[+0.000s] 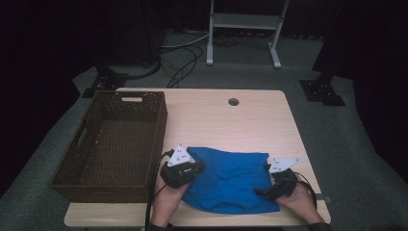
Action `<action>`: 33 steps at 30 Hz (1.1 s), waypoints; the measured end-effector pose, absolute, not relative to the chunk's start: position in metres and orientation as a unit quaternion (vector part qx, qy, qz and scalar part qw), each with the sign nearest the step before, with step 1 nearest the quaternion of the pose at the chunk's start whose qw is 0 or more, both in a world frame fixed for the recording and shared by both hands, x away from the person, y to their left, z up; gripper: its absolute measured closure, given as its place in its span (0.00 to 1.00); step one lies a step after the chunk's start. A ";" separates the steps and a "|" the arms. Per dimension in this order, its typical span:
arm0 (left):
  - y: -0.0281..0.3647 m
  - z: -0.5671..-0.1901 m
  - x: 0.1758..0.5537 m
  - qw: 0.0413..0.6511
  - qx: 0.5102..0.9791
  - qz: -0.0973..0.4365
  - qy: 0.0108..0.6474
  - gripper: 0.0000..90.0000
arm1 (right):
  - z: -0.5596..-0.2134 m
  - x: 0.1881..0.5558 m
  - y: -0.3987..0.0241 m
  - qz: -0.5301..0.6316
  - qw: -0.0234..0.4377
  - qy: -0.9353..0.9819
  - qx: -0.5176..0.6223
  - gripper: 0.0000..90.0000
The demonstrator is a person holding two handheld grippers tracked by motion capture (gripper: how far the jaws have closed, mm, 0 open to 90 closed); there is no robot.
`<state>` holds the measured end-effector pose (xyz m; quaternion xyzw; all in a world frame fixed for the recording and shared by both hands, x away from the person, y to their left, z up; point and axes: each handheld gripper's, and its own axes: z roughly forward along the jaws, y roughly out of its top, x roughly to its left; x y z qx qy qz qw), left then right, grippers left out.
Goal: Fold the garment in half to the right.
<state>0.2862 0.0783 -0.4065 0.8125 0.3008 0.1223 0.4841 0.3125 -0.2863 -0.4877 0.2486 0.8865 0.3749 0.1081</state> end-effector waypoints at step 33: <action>0.028 -0.398 0.314 0.520 0.819 0.065 0.236 0.93 | -0.488 0.324 -0.272 0.378 0.089 0.895 0.219 0.00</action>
